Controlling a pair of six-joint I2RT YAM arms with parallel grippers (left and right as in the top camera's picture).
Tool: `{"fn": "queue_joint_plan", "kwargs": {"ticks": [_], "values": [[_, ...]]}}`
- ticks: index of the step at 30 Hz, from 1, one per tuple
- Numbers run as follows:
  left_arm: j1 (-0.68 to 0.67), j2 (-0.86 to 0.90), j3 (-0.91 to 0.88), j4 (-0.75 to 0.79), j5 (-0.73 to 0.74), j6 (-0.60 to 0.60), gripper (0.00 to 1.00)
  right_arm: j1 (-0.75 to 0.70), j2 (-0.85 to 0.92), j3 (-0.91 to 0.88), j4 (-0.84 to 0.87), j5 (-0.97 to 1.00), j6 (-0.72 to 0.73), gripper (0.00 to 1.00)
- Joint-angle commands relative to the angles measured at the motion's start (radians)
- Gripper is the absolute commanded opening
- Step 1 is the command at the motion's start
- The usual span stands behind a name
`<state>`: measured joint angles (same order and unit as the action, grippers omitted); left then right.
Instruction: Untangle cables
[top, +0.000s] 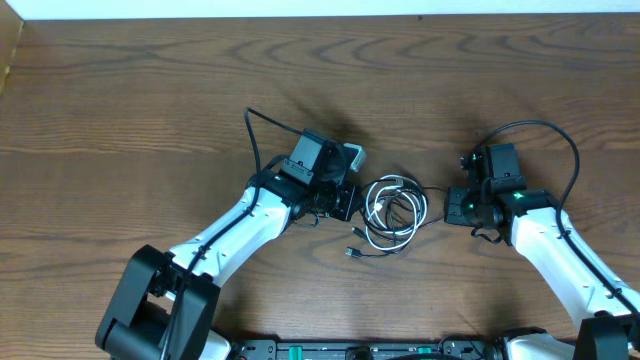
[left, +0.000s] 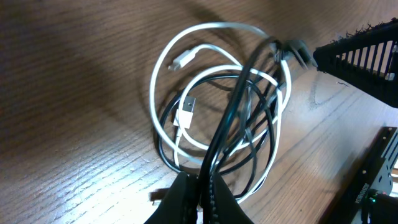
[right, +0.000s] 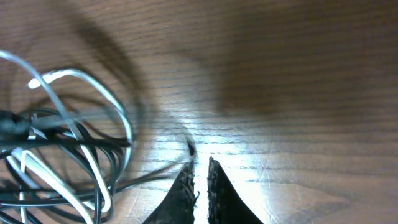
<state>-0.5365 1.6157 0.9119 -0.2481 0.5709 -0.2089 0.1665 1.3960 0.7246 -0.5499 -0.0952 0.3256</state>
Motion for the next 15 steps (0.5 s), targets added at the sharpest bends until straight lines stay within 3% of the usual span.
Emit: {"fn": "queue_joint_plan", "kwargs": {"ticks": [1,4,8,10,12,15], "values": [[0.006,-0.015,0.006,-0.005,-0.010,0.005,0.07,-0.005,-0.003,-0.004,-0.001,0.022,0.037,0.06],[0.006,-0.015,0.006,-0.006,-0.010,0.005,0.08,-0.005,-0.003,-0.004,-0.011,0.031,0.038,0.01],[0.006,-0.015,0.006,-0.006,-0.006,0.005,0.08,-0.005,-0.003,-0.004,-0.051,0.106,0.142,0.02],[0.006,-0.015,0.006,-0.009,-0.003,0.005,0.08,-0.004,-0.003,-0.004,-0.032,0.096,0.149,0.11],[0.002,-0.015,0.006,-0.014,-0.003,0.005,0.07,0.001,-0.003,-0.004,0.015,0.021,0.089,0.17],[-0.008,-0.015,0.006,-0.017,-0.003,0.005,0.08,0.012,-0.003,-0.004,0.101,-0.238,-0.157,0.27]]}}
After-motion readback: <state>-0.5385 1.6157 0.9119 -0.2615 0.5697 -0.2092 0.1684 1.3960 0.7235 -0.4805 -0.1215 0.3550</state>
